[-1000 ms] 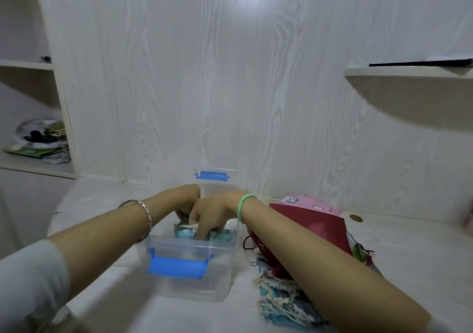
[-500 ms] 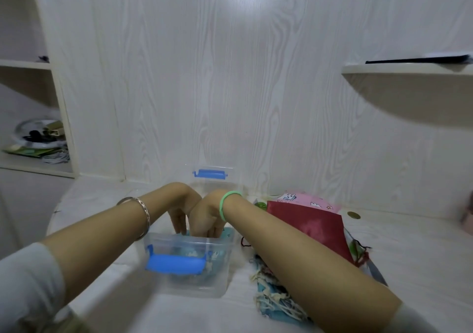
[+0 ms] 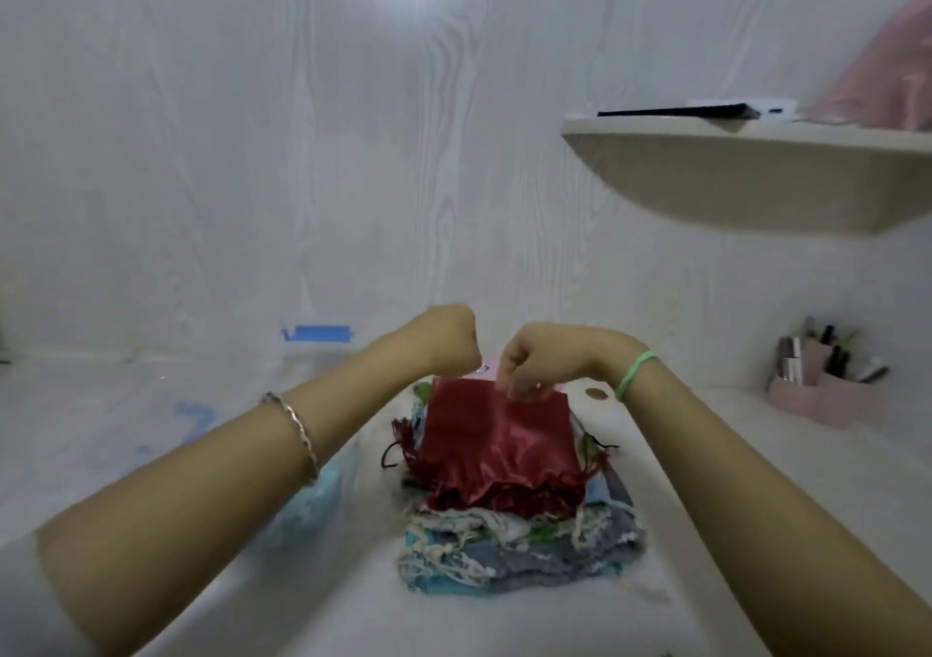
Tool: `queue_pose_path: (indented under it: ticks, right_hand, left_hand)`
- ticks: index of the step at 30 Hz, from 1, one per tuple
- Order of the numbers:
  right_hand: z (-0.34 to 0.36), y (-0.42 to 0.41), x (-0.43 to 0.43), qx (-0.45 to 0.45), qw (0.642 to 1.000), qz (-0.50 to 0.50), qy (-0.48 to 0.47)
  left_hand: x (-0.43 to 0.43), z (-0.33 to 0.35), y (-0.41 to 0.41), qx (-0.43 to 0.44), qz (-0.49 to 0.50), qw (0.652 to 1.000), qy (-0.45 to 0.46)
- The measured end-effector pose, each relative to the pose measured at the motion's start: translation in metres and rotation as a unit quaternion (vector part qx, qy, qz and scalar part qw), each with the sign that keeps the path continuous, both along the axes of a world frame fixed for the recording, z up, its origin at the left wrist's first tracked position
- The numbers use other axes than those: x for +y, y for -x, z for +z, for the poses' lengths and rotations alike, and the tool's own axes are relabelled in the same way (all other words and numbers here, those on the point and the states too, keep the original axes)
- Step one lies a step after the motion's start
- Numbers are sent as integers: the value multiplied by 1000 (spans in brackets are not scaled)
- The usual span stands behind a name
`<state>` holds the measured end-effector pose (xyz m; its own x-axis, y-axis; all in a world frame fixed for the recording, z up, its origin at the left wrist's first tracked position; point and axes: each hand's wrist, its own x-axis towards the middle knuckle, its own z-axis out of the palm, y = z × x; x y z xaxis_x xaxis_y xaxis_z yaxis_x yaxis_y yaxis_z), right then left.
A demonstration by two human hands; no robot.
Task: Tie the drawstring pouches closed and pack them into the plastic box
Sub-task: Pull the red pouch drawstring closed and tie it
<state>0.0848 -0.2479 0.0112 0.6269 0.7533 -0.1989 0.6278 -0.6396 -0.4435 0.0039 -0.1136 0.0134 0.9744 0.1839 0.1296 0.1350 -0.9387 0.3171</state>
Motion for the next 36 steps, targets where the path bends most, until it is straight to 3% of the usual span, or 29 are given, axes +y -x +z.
queue_pose_path:
  ticks: [2,5,7,10,15,19,22,26,30,36]
  right_hand:
    - [-27,-5,-25,-7,996,-4,92]
    - [-64,-4,-47,-12,978,-7,209]
    - [-82,-3,-52,-30,974,-1,225]
    - [-92,-10,-55,-53,988,-22,145]
    - [-81,-29,-58,-9,997,-50,-65]
    - [-68,-37,-62,87,955,-66,-276]
    - [-61,-41,-68,152,916,-85,-361]
    - [-60,-40,-72,171,908,-87,-372]
    - [-64,-38,-73,210,881,-85,-415]
    - [-65,-41,-79,280,849,-72,-442]
  left_hand:
    - [-24,-27,1,124,-30,990,-58]
    - [-40,-65,5,299,-33,941,-155]
    - [-42,-82,7,322,-30,923,-211]
    - [-36,-85,6,252,-23,949,-188]
    - [-10,-71,-2,118,-24,989,-88]
    - [5,-62,-3,-32,52,998,-27]
    - [16,-47,0,-129,68,989,20]
    - [25,-34,3,-134,48,989,39]
    - [26,-33,3,-91,13,990,108]
    - [27,-33,2,-110,-4,985,133]
